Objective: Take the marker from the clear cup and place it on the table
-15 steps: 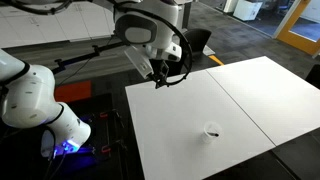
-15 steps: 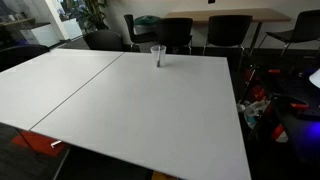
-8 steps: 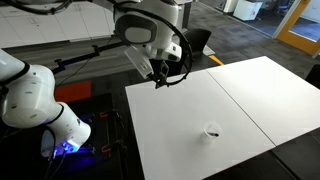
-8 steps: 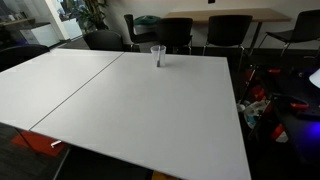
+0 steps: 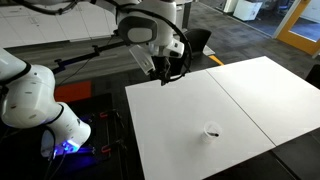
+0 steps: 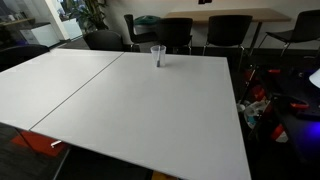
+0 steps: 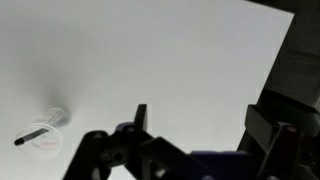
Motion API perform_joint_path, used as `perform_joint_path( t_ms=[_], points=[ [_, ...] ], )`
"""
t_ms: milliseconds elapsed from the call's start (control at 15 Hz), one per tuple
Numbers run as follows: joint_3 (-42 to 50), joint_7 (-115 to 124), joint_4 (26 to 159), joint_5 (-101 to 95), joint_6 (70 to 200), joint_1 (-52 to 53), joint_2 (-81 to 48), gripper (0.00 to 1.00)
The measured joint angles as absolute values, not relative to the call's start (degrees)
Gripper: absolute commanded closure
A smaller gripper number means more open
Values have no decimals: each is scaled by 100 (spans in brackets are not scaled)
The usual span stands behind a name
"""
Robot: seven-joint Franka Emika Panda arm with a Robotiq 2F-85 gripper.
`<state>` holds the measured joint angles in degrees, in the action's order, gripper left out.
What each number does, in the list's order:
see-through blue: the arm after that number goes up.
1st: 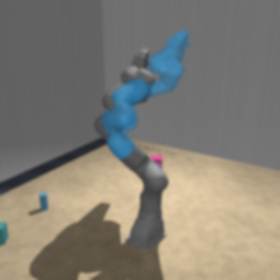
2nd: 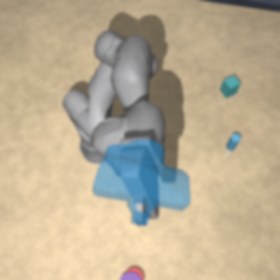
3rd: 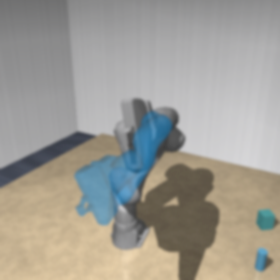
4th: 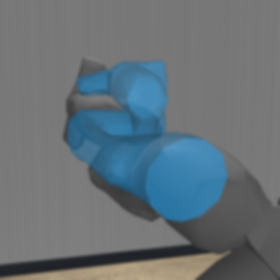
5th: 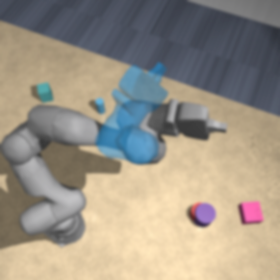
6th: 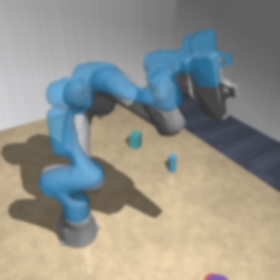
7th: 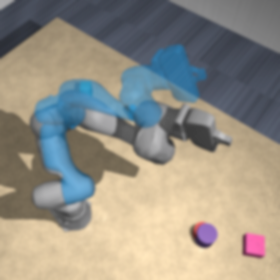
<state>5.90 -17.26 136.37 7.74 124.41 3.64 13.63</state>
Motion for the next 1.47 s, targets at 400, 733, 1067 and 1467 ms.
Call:
perform_joint_path(
  t_ms=[400, 733, 1067, 1467],
  points=[
    [176, -119, 13544, 713, 14168, 344, 767, 0],
    [40, 1907, 13057, -49, 15153, 239, -13, 0],
    [306, 4173, 12287, -1307, 15284, 211, -823, 0],
    [537, 5028, 11913, -1765, 15283, 296, -1166, 0]
  ],
)
